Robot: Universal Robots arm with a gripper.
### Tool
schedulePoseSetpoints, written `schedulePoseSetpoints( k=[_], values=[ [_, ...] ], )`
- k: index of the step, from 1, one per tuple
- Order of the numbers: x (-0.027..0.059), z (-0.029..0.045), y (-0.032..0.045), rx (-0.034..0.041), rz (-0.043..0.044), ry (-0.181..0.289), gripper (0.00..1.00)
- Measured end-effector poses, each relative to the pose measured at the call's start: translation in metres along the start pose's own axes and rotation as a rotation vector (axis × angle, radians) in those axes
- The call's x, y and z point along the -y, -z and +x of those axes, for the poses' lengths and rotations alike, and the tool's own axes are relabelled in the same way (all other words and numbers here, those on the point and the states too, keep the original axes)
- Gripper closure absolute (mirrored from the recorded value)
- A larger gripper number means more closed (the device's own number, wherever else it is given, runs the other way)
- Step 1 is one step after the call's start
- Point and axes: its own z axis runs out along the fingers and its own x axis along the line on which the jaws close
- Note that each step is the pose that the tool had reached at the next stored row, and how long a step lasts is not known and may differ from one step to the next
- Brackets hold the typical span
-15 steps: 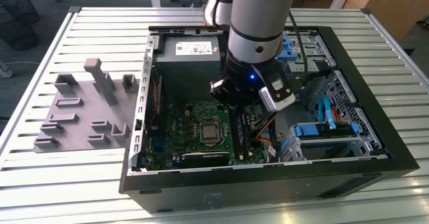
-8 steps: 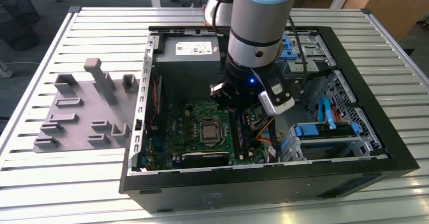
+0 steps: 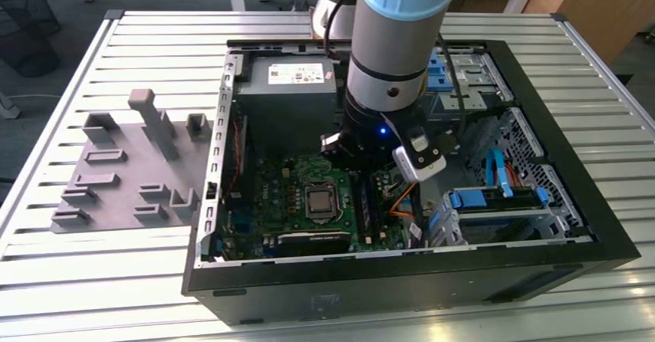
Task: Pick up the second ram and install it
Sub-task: 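Insert the second ram into the second slot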
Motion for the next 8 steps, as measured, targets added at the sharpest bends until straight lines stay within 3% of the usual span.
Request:
schedulePoseSetpoints(
  k=[8],
  values=[
    [0.0016,0.0,-0.0028,0.0,-0.0004,-0.003,0.86]
  ],
)
